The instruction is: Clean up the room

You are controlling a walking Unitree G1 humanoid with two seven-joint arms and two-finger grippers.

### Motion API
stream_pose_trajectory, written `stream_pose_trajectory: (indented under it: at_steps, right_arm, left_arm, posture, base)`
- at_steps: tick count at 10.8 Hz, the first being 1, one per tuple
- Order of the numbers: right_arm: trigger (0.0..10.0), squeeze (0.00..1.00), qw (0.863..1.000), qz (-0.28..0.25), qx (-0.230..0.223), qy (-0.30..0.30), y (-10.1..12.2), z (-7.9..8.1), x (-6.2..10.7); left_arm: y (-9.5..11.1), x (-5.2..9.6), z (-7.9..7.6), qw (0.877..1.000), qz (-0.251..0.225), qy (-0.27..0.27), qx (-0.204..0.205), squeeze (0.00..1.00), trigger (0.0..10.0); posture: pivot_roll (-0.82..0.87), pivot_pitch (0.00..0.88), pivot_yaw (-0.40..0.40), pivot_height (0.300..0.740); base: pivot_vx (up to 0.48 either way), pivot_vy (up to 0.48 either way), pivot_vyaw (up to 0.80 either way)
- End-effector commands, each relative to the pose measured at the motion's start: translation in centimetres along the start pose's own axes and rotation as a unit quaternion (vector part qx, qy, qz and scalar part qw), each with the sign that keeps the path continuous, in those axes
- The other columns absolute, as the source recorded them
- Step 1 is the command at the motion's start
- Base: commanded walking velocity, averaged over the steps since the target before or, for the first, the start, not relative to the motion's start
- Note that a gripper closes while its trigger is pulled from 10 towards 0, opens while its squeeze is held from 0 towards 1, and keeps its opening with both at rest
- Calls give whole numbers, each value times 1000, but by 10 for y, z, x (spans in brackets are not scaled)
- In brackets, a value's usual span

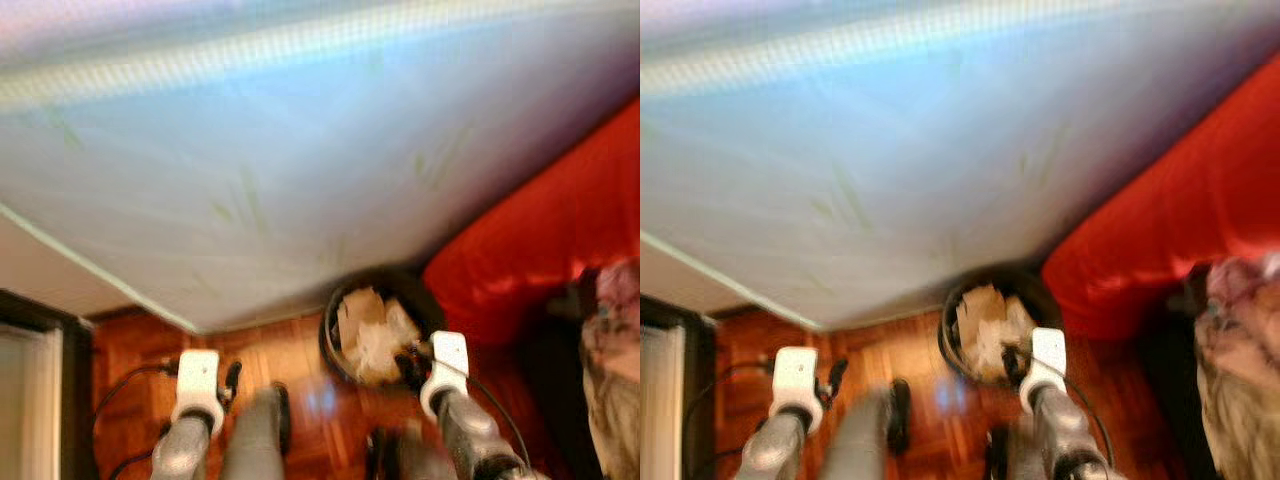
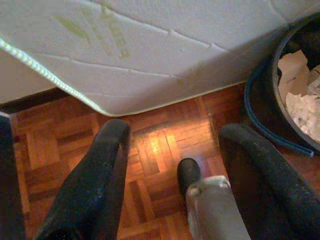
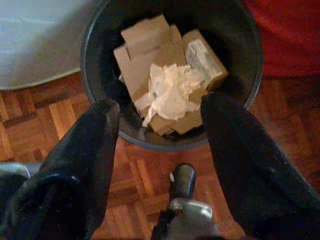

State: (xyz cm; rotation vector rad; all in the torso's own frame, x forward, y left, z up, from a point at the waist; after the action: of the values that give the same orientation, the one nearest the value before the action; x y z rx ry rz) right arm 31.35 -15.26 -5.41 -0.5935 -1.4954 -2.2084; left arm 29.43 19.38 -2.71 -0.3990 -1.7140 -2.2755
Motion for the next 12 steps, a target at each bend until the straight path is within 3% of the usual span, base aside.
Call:
stream_pose_trajectory:
  at_steps: [1,4,5,6,8,10,12]
  right_arm:
    - [10000,0,999,26,-15,-24,-20,-13,7]
    - [10000,0,998,36,-8,-42,-28,-27,12]
    - [10000,0,997,27,-17,-72,-24,-43,15]
    - [10000,0,992,9,-37,-119,-18,-71,23]
    - [10000,0,991,12,-34,-127,-19,-76,25]
    - [10000,0,988,29,-46,-144,-33,-86,33]
    - [10000,0,980,56,-54,-184,-59,-110,53]
  left_arm:
    - [-33,8,-3,998,59,-13,-5,0,10000]
    - [-54,7,-6,993,116,-20,5,0,10000]
    - [-60,8,-6,991,131,-18,10,0,10000]
    - [-66,9,-12,989,148,-26,10,0,10000]
    - [-67,8,-18,987,157,-32,14,0,10000]
    - [-76,13,-24,983,178,-39,12,0,10000]
    - [-84,18,-24,982,188,-33,14,0,10000]
  posture:
    - [179,188,-24,740]
    - [131,113,-23,740]
    - [93,76,-20,740]
    - [62,44,-23,740]
    - [32,17,-22,740]
    - [0,0,-9,740]
    - [-11,0,-13,740]
  base:
    - [0,0,0]
    - [0,0,0]
    - [0,0,0]
    - [0,0,0]
    - [0,0,0]
    - [0,0,0]
    - [0,0,0]
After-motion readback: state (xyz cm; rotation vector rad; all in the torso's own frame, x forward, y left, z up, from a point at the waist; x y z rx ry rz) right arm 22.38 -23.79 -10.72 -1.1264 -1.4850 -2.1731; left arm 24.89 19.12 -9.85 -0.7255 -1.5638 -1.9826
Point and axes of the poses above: a point about 5 cm out from each wrist's last joint towards the gripper, its own x axis pointing back from the gripper into the wrist, its own y axis along the axis of the wrist's last joint, z = x × y, the point moved 5 cm from there along -x, pointing out of the wrist towards the gripper, and after that the axes turned 11 degrees about -x, right-handed, at the moved point
